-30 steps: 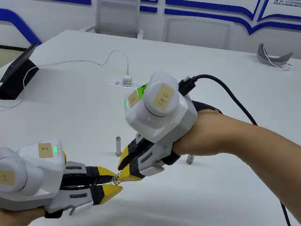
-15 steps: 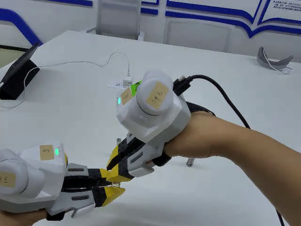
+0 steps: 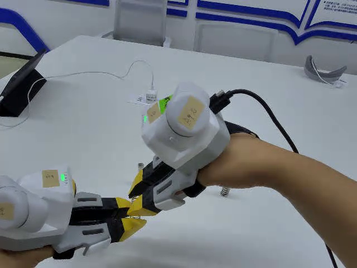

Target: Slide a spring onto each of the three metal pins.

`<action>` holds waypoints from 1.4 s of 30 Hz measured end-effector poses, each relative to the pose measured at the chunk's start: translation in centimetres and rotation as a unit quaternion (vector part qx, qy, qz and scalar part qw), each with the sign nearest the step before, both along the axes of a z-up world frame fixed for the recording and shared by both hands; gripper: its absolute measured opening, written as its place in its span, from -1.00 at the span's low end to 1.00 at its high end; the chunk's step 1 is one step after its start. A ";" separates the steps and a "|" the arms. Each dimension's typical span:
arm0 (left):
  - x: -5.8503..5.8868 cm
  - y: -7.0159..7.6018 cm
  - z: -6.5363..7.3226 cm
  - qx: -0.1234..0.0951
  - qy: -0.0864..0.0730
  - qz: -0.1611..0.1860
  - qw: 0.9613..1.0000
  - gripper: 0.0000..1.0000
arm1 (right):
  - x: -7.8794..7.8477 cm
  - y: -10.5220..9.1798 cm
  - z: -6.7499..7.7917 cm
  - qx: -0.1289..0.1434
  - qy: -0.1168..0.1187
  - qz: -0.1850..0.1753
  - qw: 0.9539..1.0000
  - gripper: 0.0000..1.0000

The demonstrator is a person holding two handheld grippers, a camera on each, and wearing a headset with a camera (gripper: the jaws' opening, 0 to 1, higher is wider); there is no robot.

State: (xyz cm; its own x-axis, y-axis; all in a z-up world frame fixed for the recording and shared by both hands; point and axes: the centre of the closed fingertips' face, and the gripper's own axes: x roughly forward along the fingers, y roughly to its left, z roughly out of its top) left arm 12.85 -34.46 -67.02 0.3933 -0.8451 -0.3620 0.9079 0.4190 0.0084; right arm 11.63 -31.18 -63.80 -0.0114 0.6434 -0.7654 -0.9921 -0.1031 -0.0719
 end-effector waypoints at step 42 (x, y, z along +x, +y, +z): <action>1.0 1.3 0.0 -0.007 0.011 0.044 0.999 -0.36 | 3.5 -0.8 0.4 0.021 -0.004 -0.059 0.998 -0.76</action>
State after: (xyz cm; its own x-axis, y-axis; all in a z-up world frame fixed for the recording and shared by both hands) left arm 13.83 -33.19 -67.07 0.4584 -0.8127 -0.3596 0.8674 0.4973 -0.0183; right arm 15.15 -31.96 -63.38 0.0713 0.6722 -0.7369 -0.9966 0.0170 -0.0809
